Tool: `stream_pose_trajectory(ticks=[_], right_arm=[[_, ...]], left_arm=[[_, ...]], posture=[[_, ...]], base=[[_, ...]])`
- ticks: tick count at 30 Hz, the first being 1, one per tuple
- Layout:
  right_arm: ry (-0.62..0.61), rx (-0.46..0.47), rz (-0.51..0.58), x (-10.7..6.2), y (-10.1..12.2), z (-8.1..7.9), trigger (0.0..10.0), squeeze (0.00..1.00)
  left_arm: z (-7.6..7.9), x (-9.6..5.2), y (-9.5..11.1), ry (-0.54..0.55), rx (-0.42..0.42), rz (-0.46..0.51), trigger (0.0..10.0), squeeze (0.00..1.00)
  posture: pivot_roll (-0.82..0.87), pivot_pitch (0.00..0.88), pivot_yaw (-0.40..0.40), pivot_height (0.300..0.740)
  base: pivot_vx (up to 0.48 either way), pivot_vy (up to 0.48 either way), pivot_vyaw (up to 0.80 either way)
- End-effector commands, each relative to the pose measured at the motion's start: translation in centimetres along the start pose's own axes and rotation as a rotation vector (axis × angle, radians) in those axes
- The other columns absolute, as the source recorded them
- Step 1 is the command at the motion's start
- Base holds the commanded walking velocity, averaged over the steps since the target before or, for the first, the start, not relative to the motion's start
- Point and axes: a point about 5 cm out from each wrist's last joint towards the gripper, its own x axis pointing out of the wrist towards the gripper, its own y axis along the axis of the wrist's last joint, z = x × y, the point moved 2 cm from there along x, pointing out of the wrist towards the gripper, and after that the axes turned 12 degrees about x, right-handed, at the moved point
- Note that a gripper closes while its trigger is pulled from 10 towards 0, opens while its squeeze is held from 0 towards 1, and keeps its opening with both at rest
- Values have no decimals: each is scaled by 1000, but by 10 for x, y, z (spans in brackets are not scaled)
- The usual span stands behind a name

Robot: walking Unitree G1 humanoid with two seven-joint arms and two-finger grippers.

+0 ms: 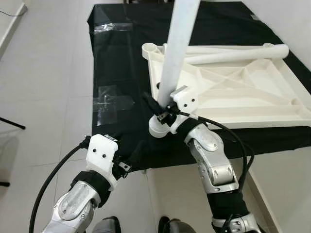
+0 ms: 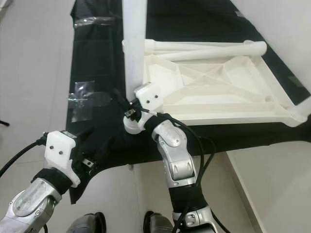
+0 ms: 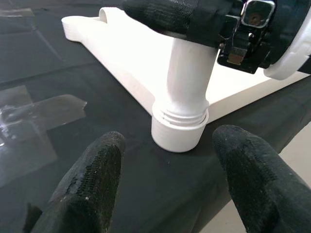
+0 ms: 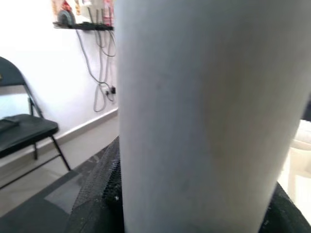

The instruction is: Building children table

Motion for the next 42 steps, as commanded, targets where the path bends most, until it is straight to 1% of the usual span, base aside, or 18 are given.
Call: stream_pose_trajectory(ticks=[1, 2, 5, 6, 7, 8, 9, 10, 12, 22, 23, 32, 36, 38, 39, 40, 41, 42], right_arm=[[8, 54, -188, -11, -39, 1, 10000, 71], [72, 84, -143, -6, -27, 0, 10000, 1000], [122, 84, -111, -3, -18, 3, 10000, 1000], [157, 82, -90, -1, -12, 4, 10000, 1000], [245, 108, -66, 2, -5, 7, 10000, 1000], [245, 108, -66, 2, -5, 7, 10000, 1000], [433, 116, -73, 6, 3, 8, 10000, 0], [433, 116, -73, 6, 3, 8, 10000, 0], [542, 93, -108, 9, 7, 11, 10000, 0], [717, 51, -182, 17, 21, 13, 10000, 0], [743, 59, -189, 17, 22, 13, 0, 0], [787, 80, -181, 16, 21, 17, 0, 0], [730, 72, -177, 10, 16, 25, 0, 0], [625, 58, -159, 6, 15, 37, 0, 0], [625, 58, -159, 6, 15, 37, 0, 0], [553, 45, -145, 3, 15, 43, 0, 0], [419, 58, -137, 2, 9, 46, 0, 0], [330, 68, -134, 2, 4, 48, 0, 0]], left_arm=[[0, -2, -4, 7, -8, -13, 10000, 0], [0, -1, -4, 6, -7, -12, 10000, 0], [1, 0, -3, 5, -8, -10, 10000, 0], [1, 0, -3, 3, -8, -9, 10000, 0], [2, 1, -3, 1, -9, -8, 10000, 0], [2, 1, -3, 1, -9, -8, 10000, 0], [3, 2, -3, -4, -9, -4, 10000, 0], [3, 2, -3, -4, -9, -4, 10000, 0], [3, 3, -2, -5, -8, -2, 10000, 0], [3, 2, -1, -8, -5, -2, 10000, 0], [4, 2, -1, -11, -7, -2, 10000, 0], [4, 1, 0, -15, -8, -3, 10000, 0], [3, 1, 0, -18, -8, -4, 10000, 0], [3, 1, -1, -20, -7, -6, 10000, 0], [3, 1, -1, -20, -7, -6, 10000, 0], [3, 1, -1, -20, -4, -6, 10000, 0], [1, 1, -1, -20, -2, -7, 10000, 0], [1, 1, -1, -19, 0, -7, 10000, 0]], posture=[[78, 263, -83, 740], [79, 263, -83, 740], [77, 263, -83, 740], [77, 263, -83, 740], [69, 261, -78, 740], [69, 261, -78, 740], [78, 262, -79, 740], [78, 262, -79, 740], [82, 263, -78, 740], [94, 272, -82, 740], [95, 276, -83, 740], [93, 284, -80, 740], [86, 286, -77, 740], [86, 284, -75, 740], [86, 284, -75, 740], [86, 284, -75, 740], [84, 284, -80, 740], [84, 284, -80, 740]], base=[[0, 0, 0], [0, 0, 0], [0, 0, 0], [0, 0, 0], [0, 0, 0], [0, 0, 0], [0, 0, 0], [0, 0, 0], [0, 0, 0], [0, 0, 0], [0, 0, 0], [0, 0, 0], [0, 0, 0], [0, 0, 0], [0, 0, 0], [0, 0, 0], [0, 0, 0], [0, 0, 0]])
